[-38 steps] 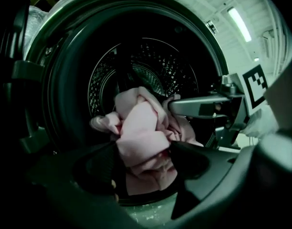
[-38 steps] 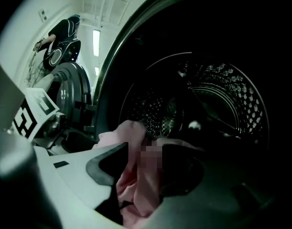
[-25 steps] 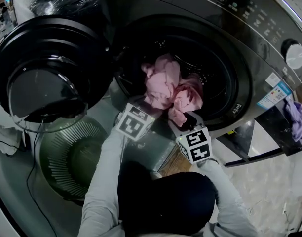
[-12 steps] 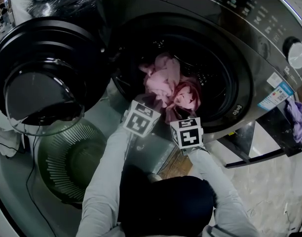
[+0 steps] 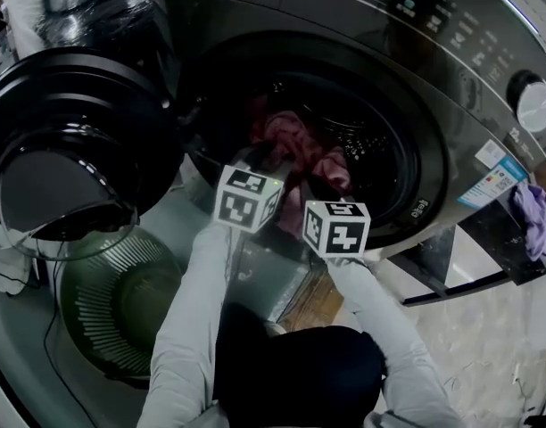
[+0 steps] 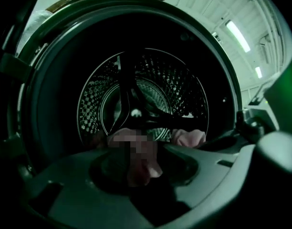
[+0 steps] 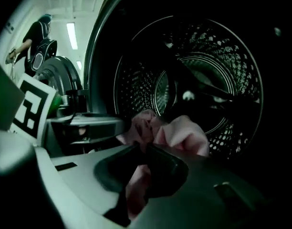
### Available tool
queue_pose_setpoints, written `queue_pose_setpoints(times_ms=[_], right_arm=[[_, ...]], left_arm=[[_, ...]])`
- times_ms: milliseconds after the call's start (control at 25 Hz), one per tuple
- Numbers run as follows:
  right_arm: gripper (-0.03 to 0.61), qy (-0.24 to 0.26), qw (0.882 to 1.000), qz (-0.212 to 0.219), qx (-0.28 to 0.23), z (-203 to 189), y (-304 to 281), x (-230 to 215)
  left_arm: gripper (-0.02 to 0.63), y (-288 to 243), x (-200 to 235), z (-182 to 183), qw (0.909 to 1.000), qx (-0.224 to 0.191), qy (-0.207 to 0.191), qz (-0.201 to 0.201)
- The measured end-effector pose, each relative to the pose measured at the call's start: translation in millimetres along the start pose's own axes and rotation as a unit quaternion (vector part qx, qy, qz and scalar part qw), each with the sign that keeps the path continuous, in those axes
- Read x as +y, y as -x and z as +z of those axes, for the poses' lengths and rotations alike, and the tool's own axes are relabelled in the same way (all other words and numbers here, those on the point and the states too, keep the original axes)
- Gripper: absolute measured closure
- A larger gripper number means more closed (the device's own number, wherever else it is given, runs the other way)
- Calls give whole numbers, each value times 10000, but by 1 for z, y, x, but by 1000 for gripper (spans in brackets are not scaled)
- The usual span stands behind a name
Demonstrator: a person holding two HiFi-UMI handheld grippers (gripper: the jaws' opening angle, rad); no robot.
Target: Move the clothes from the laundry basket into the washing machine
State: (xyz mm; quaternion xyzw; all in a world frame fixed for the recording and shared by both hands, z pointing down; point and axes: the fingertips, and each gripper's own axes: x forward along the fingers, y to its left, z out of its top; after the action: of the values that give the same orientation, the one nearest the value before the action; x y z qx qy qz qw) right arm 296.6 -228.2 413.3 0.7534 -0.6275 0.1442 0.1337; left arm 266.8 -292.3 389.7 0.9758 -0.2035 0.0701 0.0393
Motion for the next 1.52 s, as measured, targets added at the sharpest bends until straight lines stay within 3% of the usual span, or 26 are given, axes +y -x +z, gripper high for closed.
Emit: queue_pose_setpoints(times_ms=[320, 520, 680, 840, 1000, 1160, 1320, 1520], right_arm=[[525, 550, 9970, 29, -543, 36, -20, 8], [525, 359, 9939, 101, -1034, 45, 4, 8], [525, 392, 9900, 397, -1294, 54, 39, 13], [525, 879, 9877, 856, -970, 32, 59, 28], [424, 1465, 9811, 1194, -406, -16, 61, 47], [403, 1316, 9826, 1284, -273, -45, 65, 48], [403, 1356, 9848, 1086, 61, -74, 60, 41], [367, 2303, 9712, 475, 371, -95, 32, 35]], left_arm=[[454, 31, 8, -19, 9995, 128, -228, 157], [460, 57, 9, -13, 9996, -2, -163, 231], [511, 84, 2, -4, 9993, -165, -133, 304], [566, 111, -8, 2, 9985, -363, -35, 397], [592, 141, -18, 3, 9979, -538, 42, 363], [594, 163, -33, -6, 9978, -554, 68, 356], [594, 182, -45, -17, 9971, -627, 217, 385], [594, 200, -47, -28, 9954, -734, 410, 467]])
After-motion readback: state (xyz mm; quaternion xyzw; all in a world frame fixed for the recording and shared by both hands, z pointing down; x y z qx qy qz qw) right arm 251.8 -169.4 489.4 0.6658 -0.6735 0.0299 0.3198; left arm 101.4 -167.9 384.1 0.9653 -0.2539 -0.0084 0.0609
